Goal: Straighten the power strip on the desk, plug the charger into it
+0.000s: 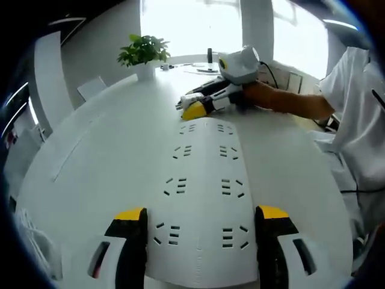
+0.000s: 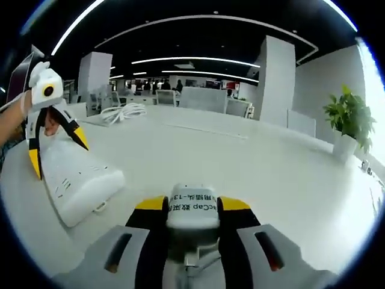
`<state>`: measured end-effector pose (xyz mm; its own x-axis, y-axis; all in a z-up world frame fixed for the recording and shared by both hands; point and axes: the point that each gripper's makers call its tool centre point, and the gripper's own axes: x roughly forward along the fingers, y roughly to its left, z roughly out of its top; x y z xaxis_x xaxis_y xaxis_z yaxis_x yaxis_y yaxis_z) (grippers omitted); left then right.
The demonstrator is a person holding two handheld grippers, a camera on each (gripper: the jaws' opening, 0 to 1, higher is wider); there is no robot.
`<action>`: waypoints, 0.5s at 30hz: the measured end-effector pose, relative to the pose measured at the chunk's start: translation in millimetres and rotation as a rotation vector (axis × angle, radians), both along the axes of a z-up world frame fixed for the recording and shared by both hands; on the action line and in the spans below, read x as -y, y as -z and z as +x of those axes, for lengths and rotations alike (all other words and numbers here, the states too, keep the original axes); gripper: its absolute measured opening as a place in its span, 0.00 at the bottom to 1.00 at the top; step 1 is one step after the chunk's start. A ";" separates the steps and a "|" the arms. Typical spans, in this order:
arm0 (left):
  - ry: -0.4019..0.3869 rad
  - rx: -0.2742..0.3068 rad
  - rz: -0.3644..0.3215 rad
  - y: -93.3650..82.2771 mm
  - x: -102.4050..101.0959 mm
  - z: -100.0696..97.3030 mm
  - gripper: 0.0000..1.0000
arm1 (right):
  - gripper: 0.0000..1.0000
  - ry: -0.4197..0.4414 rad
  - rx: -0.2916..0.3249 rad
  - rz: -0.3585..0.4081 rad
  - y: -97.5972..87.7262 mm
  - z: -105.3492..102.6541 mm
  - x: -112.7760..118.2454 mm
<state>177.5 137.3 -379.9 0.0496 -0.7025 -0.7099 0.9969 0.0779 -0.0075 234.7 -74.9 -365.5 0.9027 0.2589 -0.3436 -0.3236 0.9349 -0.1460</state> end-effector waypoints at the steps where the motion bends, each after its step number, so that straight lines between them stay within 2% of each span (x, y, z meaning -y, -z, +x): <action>1: 0.000 0.000 -0.001 0.0 0.0 0.1 0.74 | 0.32 0.003 -0.002 0.010 -0.2 0.4 1.0; 6: 0.001 0.000 0.000 0.1 -0.2 0.8 0.74 | 0.31 -0.005 0.007 0.019 -2.0 -2.1 -4.3; 8: 0.000 0.000 0.000 0.0 -0.3 1.1 0.74 | 0.31 -0.005 0.009 0.053 -3.2 -1.6 -6.6; 15: 0.000 0.000 -0.002 0.0 -0.1 1.2 0.74 | 0.30 0.004 0.000 0.081 -3.3 0.1 -3.1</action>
